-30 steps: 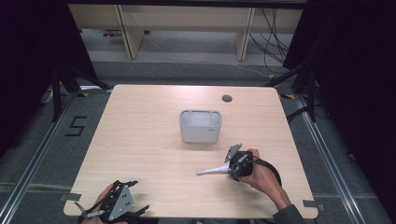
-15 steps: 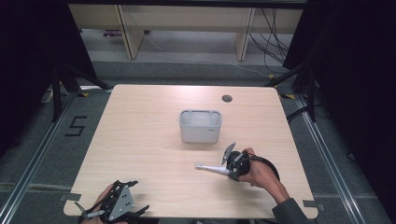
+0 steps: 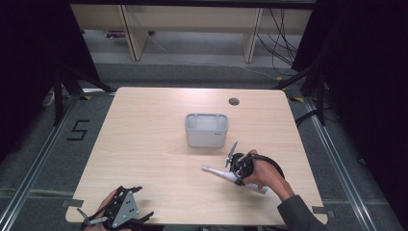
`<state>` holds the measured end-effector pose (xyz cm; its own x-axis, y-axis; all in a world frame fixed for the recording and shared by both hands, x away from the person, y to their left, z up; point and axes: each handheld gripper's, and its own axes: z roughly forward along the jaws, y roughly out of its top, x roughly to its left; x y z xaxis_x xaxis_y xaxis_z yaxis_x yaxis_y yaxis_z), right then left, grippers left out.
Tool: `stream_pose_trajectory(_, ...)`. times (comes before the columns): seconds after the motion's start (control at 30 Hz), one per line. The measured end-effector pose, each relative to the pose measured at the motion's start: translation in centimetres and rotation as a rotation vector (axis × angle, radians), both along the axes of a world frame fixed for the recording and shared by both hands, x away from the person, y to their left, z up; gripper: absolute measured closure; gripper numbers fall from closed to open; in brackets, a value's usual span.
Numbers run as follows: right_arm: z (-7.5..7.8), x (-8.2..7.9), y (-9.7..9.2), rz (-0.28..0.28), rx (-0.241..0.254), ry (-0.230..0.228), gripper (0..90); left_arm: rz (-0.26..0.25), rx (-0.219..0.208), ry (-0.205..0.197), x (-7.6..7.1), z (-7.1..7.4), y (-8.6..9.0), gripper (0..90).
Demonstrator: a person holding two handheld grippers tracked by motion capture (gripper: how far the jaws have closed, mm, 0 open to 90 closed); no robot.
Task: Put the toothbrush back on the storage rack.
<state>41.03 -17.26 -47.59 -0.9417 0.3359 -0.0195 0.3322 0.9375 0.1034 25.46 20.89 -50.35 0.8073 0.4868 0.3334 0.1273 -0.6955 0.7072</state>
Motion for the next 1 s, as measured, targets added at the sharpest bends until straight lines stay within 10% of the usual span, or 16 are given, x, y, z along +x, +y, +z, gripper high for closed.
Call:
stream_pose_trajectory(0.3,0.23,0.54,0.56,-0.054,-0.031,0.061,66.5,0.005,-0.009,0.0,-0.02,-0.03,-0.05,14.9)
stream_pose_trajectory(1.0,0.44,0.06,0.9,-0.067,-0.057,0.031,66.8,-0.003,0.016,0.002,0.03,0.02,0.01,14.9)
